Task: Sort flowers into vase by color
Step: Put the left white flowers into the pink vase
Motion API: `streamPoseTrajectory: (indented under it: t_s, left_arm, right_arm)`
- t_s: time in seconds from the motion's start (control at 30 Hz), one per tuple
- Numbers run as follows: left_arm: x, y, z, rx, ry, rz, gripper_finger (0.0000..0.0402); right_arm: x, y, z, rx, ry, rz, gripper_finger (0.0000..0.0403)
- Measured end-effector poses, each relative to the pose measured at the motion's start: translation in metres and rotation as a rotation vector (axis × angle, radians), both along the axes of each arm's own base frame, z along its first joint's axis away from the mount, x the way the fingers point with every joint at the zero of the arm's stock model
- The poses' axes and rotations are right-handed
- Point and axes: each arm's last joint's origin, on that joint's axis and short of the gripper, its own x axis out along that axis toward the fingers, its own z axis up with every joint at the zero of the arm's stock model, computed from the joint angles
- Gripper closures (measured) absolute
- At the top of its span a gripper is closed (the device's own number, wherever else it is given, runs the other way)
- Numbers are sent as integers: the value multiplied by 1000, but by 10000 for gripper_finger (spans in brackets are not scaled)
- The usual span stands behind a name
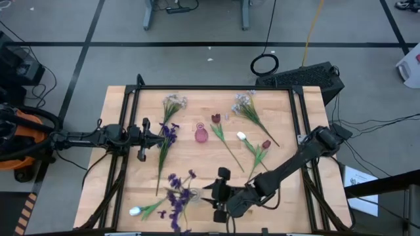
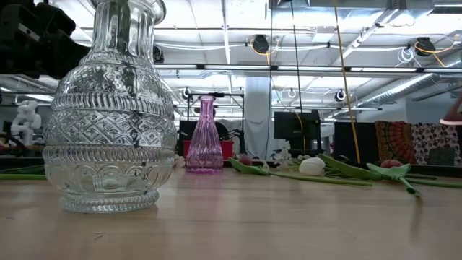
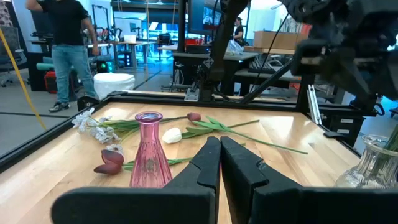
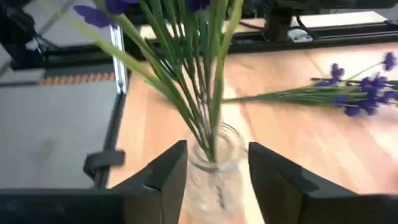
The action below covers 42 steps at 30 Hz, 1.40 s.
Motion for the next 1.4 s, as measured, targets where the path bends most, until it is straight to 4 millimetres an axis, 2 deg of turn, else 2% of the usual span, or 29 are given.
streamPoseTrajectory:
  t_s: [0.17, 0.33, 0.43, 0.57, 0.73, 0.9, 1.13, 1.4]
  left_arm:
    - [0, 0, 0, 0, 1, 0, 381]
    - [0, 0, 0, 0, 1, 0, 381]
    - [0, 0, 0, 0, 2, 0, 381]
    - [0, 0, 0, 0, 2, 0, 381]
    - [0, 0, 0, 0, 2, 0, 381]
    - [0, 0, 0, 0, 3, 0, 381]
    - [0, 0, 0, 0, 3, 0, 381]
    - [0, 0, 0, 0, 3, 0, 381]
  right_arm:
    - [-30, -20, 28, 0, 119, -51, 227]
    - [-65, -43, 56, 80, 209, -163, 238]
    - [-84, -56, 66, 113, 266, -236, 249]
    - [-105, -70, 66, 116, 388, -348, 266]
    - [-124, -79, 57, 108, 625, -436, 282]
    - [-131, -82, 45, 124, 712, -505, 293]
    - [-130, -81, 29, 203, 695, -582, 299]
    - [-121, -74, 29, 325, 639, -550, 296]
